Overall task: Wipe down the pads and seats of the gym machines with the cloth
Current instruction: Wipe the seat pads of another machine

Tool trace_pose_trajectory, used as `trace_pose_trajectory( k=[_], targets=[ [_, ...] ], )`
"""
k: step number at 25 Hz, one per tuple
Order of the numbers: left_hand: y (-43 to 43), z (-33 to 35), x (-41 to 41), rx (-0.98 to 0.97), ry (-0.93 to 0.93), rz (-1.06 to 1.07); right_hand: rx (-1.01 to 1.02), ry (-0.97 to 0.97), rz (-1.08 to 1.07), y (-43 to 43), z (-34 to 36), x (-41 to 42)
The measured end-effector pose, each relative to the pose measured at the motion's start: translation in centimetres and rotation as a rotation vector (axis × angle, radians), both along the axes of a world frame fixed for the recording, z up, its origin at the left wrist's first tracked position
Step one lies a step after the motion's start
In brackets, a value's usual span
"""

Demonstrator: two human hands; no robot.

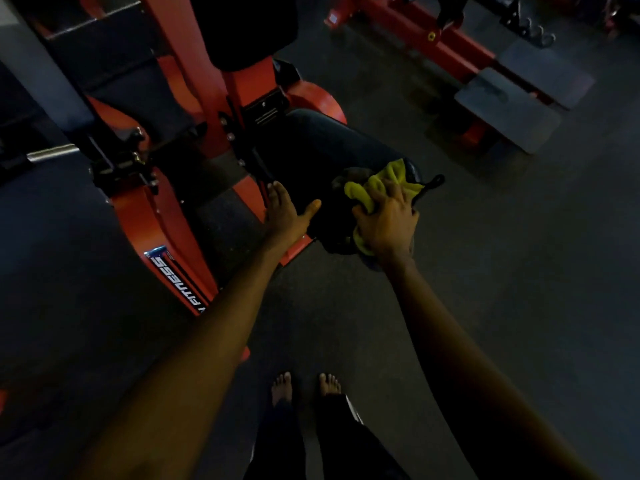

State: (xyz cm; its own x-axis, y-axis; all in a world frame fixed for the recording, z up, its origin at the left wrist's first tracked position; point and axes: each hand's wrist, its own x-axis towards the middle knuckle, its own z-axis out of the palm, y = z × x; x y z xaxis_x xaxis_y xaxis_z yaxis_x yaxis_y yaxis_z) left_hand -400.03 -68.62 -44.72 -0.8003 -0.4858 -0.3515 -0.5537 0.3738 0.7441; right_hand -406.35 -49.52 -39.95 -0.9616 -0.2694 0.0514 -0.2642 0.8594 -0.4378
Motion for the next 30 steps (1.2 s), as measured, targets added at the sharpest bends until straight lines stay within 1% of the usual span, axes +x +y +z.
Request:
trace_pose_trajectory(
  k=[3, 5, 8, 10, 11, 14, 16, 18, 20, 22, 24, 26, 28, 30],
  targets=[
    [0.1, -0.2, 0.1, 0.034, 0.016, -0.002, 0.002, 0.036, 0.063, 1.4, -1.6, 3.4],
    [0.1, -0.1, 0.0, 0.052, 0.012, 0.011, -0.051, 0.063, 0.075, 1.7, -1.8, 3.0],
    [0.0, 0.6, -0.5, 0.054, -0.011, 0.024, -0.157, 0.077, -0.078, 0.8, -1.2, 0.4],
    [-0.1, 0.9, -0.6, 0.047, -0.016, 0.030, -0.217, 0.052, -0.188, 0.3, -1.5, 1.2],
    [0.0, 1.0, -0.7, 0.040, -0.015, 0.028, -0.227, 0.041, -0.202, 0.2, -1.8, 2.5],
    [0.6, 1.7, -0.6, -0.038, -0.011, -0.024, -0.223, 0.045, -0.082, 0.7, -3.3, 6.2],
    [1.1, 2.1, -0.9, -0.138, -0.013, -0.107, -0.225, 0.074, -0.076, 0.9, -3.1, 3.8],
    [1.2, 2.2, -1.1, -0.178, -0.032, -0.171, -0.227, 0.055, -0.143, 0.8, -2.3, 0.1],
    [1.1, 2.2, -1.1, -0.206, -0.075, -0.212, -0.289, 0.038, -0.220, 1.1, -1.9, -2.2],
    [1.1, 2.4, -0.6, -0.234, -0.125, -0.249, -0.302, 0.027, -0.245, 1.0, -2.0, -1.0],
    [1.5, 3.0, -0.6, -0.254, -0.165, -0.275, -0.288, 0.025, -0.193, 1.0, -2.4, 2.3],
    [1.9, 3.6, -1.2, -0.249, -0.195, -0.271, -0.296, 0.047, -0.136, 1.4, -3.0, 3.3],
    [1.9, 4.1, -1.6, -0.243, -0.232, -0.268, -0.315, 0.069, -0.152, 1.6, -2.5, 0.9],
    [1.8, 4.3, -1.6, -0.258, -0.257, -0.282, -0.344, 0.042, -0.227, 1.6, -1.6, -2.4]
  ],
)
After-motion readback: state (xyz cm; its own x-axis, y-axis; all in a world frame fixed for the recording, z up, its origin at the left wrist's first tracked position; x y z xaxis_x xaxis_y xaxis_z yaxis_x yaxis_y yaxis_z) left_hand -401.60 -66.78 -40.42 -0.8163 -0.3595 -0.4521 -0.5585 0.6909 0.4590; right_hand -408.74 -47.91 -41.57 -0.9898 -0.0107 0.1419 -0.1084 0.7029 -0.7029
